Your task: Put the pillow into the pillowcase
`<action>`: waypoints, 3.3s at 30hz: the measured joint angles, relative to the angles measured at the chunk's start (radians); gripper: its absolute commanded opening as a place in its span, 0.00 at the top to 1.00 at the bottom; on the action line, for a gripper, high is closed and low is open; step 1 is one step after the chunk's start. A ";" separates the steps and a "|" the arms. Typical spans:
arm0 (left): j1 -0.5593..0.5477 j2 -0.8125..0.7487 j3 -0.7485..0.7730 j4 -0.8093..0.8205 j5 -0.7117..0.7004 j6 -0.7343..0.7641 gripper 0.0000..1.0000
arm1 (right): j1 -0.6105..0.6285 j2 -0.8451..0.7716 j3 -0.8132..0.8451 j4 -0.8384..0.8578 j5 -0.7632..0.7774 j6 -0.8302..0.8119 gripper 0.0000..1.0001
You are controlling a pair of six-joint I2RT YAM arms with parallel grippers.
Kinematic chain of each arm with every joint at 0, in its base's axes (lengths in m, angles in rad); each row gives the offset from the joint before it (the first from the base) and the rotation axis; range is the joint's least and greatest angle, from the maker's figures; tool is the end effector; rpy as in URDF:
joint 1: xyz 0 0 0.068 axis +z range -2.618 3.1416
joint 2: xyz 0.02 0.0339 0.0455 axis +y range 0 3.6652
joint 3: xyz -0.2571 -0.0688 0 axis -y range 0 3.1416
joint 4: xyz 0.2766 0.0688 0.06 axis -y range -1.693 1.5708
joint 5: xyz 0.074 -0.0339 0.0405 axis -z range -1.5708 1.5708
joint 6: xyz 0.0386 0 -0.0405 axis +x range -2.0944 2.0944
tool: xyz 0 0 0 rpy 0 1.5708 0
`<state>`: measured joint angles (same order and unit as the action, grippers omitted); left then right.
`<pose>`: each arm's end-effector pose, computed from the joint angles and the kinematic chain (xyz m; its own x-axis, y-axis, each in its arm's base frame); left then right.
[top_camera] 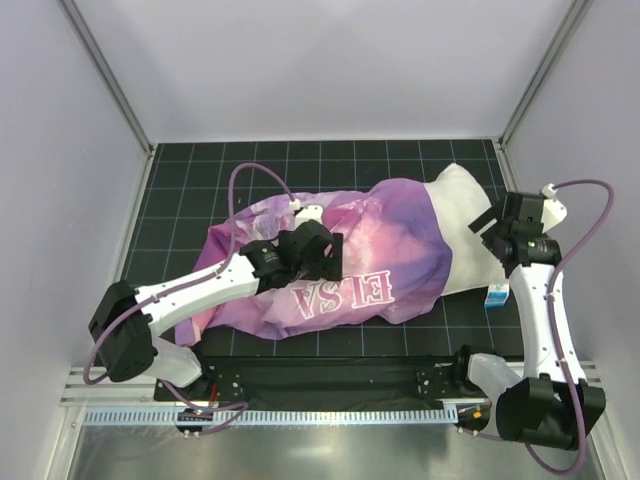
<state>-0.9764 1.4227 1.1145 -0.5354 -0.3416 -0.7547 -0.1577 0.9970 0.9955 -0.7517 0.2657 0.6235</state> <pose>0.1995 -0.2721 0.2586 -0.7541 -0.0370 -0.6557 0.1912 0.9428 -0.2731 0.2337 -0.0474 0.3129 -0.3495 0.6260 -0.6971 0.6710 0.6865 0.2801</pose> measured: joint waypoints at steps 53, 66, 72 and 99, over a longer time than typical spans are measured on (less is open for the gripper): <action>-0.097 0.616 0.806 -0.604 -0.593 0.227 0.28 | 0.822 -0.569 -0.364 0.201 0.084 0.006 0.31; -0.005 0.575 0.806 -0.646 -0.624 0.249 1.00 | 0.822 -0.405 -0.380 0.269 0.015 -0.003 0.32; 0.002 0.549 0.832 -0.623 -0.447 0.326 1.00 | 0.822 -0.337 -0.392 0.395 -0.089 -0.002 0.35; 0.021 0.172 0.719 -0.465 0.207 0.365 1.00 | 0.832 0.631 -0.356 1.442 -0.485 0.351 0.96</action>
<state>-0.9550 1.5944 1.8339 -1.0008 -0.1349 -0.3893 0.6746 1.6279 0.6395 0.6903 -0.2195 0.9749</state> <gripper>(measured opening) 0.027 0.056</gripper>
